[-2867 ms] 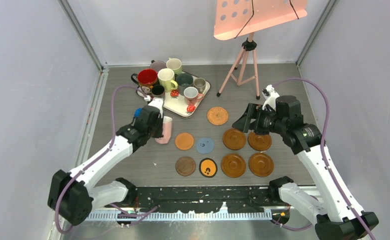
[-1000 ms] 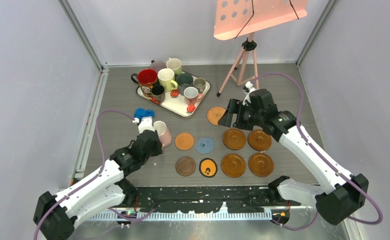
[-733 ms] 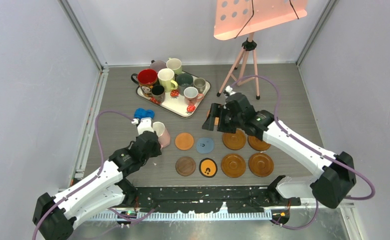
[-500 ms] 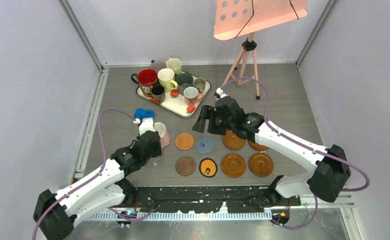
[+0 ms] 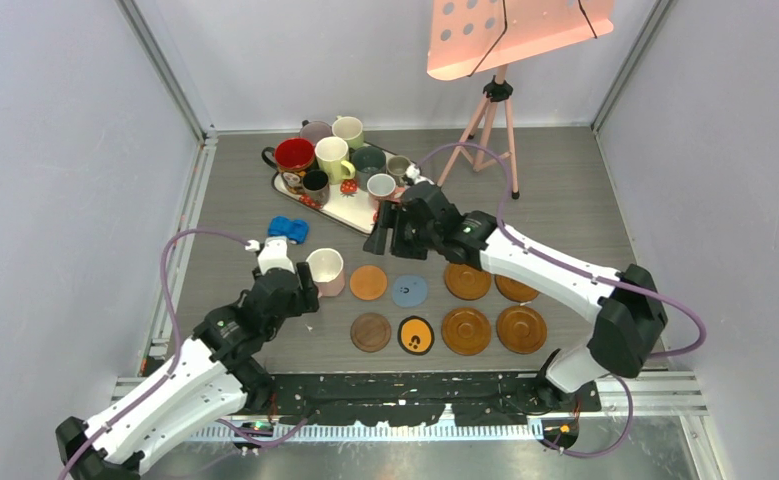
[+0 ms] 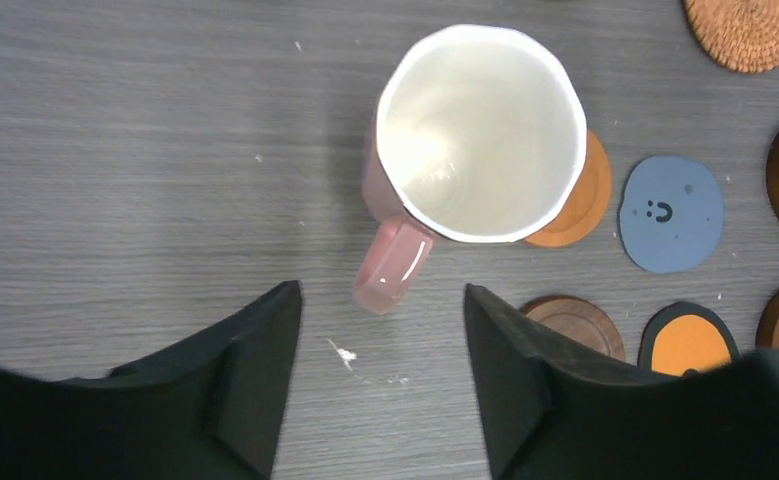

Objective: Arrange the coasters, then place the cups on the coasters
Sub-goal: Place the cup at the center of the board.

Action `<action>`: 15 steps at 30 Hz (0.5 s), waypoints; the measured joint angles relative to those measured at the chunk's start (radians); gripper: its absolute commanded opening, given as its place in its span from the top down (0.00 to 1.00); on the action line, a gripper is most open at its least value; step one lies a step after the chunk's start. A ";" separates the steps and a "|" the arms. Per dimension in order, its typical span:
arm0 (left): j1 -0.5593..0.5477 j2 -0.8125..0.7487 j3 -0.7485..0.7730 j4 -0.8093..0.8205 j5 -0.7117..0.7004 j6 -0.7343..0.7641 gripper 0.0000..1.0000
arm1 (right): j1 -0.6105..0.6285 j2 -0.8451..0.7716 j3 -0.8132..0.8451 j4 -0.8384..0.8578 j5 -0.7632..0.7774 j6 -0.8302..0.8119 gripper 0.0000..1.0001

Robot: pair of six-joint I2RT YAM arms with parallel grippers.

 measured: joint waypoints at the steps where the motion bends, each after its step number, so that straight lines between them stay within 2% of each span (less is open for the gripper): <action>1: 0.000 -0.014 0.026 -0.027 -0.016 0.016 0.28 | 0.012 0.024 0.026 -0.008 0.010 -0.001 0.30; 4: 0.000 -0.045 0.109 -0.073 -0.074 0.063 0.19 | 0.039 0.069 0.070 -0.021 0.030 -0.002 0.33; 6: 0.000 -0.067 0.169 -0.101 -0.118 0.085 0.16 | 0.054 0.101 0.104 -0.035 0.041 -0.006 0.35; 15: 0.000 -0.192 0.296 -0.203 -0.134 0.179 0.13 | 0.095 0.304 0.325 -0.099 0.083 -0.029 0.40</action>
